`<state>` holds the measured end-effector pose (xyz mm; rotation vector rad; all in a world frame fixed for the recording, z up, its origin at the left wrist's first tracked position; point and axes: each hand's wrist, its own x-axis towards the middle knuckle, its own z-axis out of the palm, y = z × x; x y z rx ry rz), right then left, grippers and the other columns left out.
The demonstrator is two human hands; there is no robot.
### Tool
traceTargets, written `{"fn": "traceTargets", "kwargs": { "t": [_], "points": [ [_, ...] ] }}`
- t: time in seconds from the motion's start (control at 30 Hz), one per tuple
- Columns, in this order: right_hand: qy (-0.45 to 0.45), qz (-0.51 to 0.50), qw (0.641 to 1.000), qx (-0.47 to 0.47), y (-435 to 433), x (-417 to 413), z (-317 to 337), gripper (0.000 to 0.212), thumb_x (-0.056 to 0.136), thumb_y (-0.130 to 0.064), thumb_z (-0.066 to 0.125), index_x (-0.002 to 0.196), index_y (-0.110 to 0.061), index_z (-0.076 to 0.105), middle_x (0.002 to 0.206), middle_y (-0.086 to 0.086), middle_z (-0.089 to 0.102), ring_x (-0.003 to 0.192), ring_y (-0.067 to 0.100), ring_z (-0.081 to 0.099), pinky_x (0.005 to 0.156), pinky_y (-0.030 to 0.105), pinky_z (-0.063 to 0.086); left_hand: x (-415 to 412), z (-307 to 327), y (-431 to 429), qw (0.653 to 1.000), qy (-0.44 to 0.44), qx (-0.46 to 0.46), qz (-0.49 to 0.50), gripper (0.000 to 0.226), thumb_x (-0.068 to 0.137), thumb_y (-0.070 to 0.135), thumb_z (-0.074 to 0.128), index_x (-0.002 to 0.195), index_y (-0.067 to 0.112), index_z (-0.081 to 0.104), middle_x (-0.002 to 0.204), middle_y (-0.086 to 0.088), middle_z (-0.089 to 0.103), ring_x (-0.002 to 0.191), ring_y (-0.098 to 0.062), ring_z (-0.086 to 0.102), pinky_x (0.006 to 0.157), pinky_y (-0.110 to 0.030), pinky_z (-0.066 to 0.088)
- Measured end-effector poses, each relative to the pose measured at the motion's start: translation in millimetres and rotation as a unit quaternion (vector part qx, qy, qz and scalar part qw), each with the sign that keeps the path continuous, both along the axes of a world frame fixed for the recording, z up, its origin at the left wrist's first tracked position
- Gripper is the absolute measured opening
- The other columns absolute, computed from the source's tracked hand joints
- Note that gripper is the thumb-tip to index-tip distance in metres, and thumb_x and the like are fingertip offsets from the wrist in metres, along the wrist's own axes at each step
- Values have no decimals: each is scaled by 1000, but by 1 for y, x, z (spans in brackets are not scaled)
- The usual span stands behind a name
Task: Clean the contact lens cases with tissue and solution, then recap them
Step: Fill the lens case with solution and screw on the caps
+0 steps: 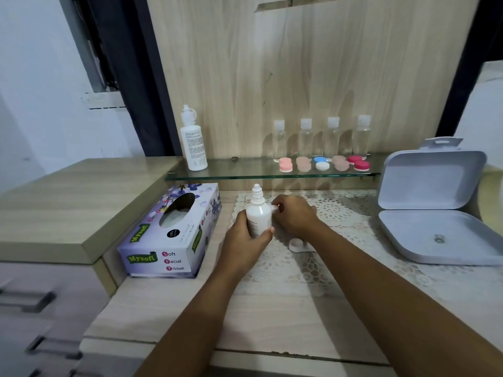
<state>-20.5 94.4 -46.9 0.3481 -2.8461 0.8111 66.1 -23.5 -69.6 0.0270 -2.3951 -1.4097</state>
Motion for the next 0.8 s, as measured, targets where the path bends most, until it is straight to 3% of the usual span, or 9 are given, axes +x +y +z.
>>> {"fn": "traceTargets", "kwargs": {
  "t": [0.23,0.4,0.57,0.8],
  "points": [
    [-5,-10,1000,14,-2,-3,-2,33,89,-24,51,122,-22,54,117,1,61,113,22,51,94,43,30,0,-1,-1,1000,1,-2,-5,47,82,31,68,123,24,48,111,7,61,98,-11,58,79,-26,45],
    [12,1,1000,-22,16,2,4,41,88,-29,59,127,-21,51,115,-4,63,111,19,54,97,45,39,0,-2,-2,1000,-2,-8,-6,46,82,33,68,122,24,48,110,7,61,97,-11,58,83,-31,47],
    [49,18,998,-24,45,32,4,35,90,-33,54,124,-22,56,113,-3,62,107,18,54,94,44,42,-2,-2,-2,1000,-5,-7,-7,49,82,35,68,124,23,47,113,8,60,101,-13,57,88,-34,47],
    [26,17,999,-19,77,75,-13,40,87,-40,57,123,-23,57,116,5,54,108,22,51,93,40,44,-2,-2,-2,1000,-8,0,-8,52,83,32,68,128,21,46,111,12,55,101,-10,53,83,-25,40]
  ]
}}
